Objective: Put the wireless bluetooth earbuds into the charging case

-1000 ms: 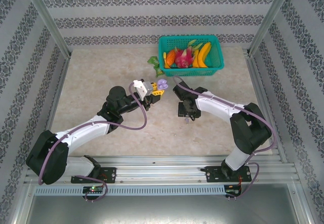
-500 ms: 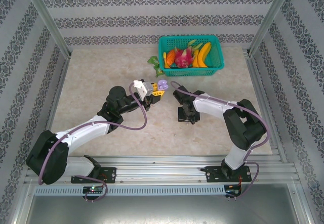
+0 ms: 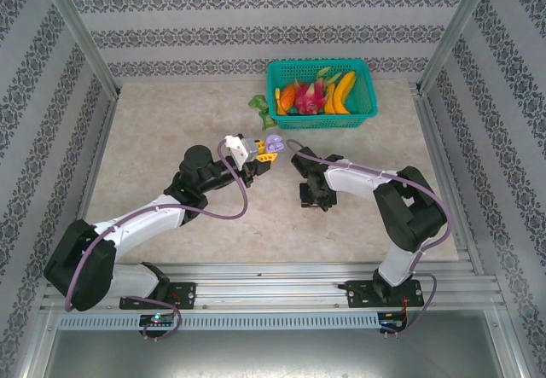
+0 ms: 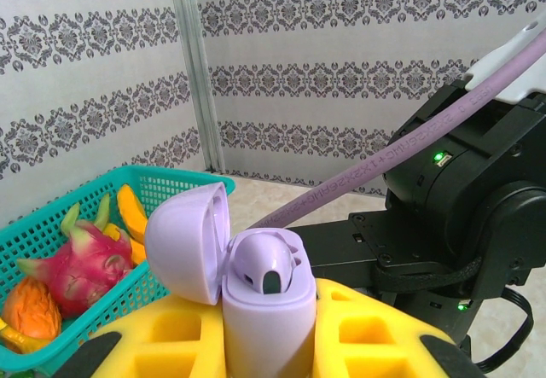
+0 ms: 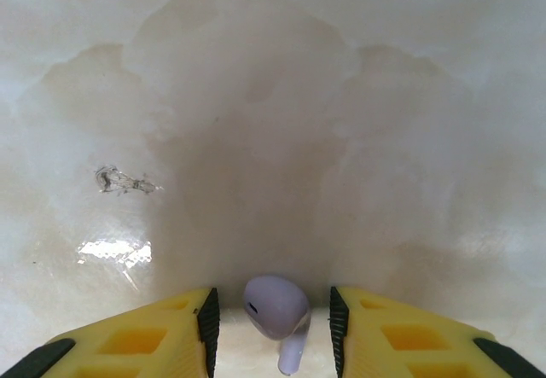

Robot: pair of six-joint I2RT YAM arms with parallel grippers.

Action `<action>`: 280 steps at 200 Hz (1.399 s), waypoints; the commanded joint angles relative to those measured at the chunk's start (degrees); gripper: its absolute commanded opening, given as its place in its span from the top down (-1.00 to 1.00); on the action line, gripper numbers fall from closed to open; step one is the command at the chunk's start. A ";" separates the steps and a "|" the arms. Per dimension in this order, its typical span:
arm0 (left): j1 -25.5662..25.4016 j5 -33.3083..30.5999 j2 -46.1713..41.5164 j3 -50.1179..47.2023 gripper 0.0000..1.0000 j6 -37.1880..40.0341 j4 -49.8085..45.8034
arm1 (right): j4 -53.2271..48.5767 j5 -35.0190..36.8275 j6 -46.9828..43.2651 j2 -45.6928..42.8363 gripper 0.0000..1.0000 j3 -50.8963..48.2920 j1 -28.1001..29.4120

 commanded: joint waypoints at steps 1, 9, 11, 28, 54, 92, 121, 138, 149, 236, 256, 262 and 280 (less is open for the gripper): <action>-0.74 1.02 0.08 1.43 1.00 0.03 1.61 | 1.16 1.60 -0.44 1.97 0.21 -0.27 -0.51; -0.74 1.01 0.07 1.43 1.00 0.00 1.62 | 1.23 1.64 -0.35 1.97 0.21 -0.27 -0.59; -0.74 1.05 0.11 1.41 1.00 0.03 1.63 | 1.27 1.68 -0.35 1.97 0.22 -0.27 -0.60; -0.74 1.01 0.02 1.42 1.00 0.04 1.64 | 1.51 1.71 -0.26 1.89 0.23 -0.18 -0.97; -0.74 1.01 0.01 1.44 1.00 0.05 1.55 | 1.64 1.69 -0.34 1.55 0.25 -0.18 -1.74; -0.77 1.01 0.36 1.52 1.00 -0.12 1.81 | 1.82 1.51 -0.81 1.18 0.30 -0.05 -2.78; -0.74 1.09 0.55 1.67 1.00 -0.21 1.90 | 1.95 1.19 -1.11 1.31 0.37 -0.09 -3.22; -0.74 1.14 0.65 1.67 1.00 -0.22 1.90 | 2.03 0.97 -1.27 1.36 0.40 -0.09 -3.24; -0.74 1.10 0.73 1.81 1.00 -0.26 1.99 | 2.12 0.91 -1.35 1.36 0.43 -0.18 -3.24; -0.73 1.25 1.26 1.65 1.00 -0.56 2.30 | 2.48 0.93 -1.21 -1.86 0.57 -0.95 -3.24; -0.78 1.34 1.11 1.28 1.00 -0.66 2.30 | 2.48 1.32 -0.94 -4.63 0.57 -1.52 -3.24; -0.74 1.21 1.03 1.21 1.00 -0.73 2.25 | 2.41 1.52 -0.86 -5.62 0.58 -1.67 -3.24; -0.74 1.31 0.91 0.86 1.00 -0.57 2.23 | 1.91 1.92 -0.73 -9.30 0.58 -1.85 -3.16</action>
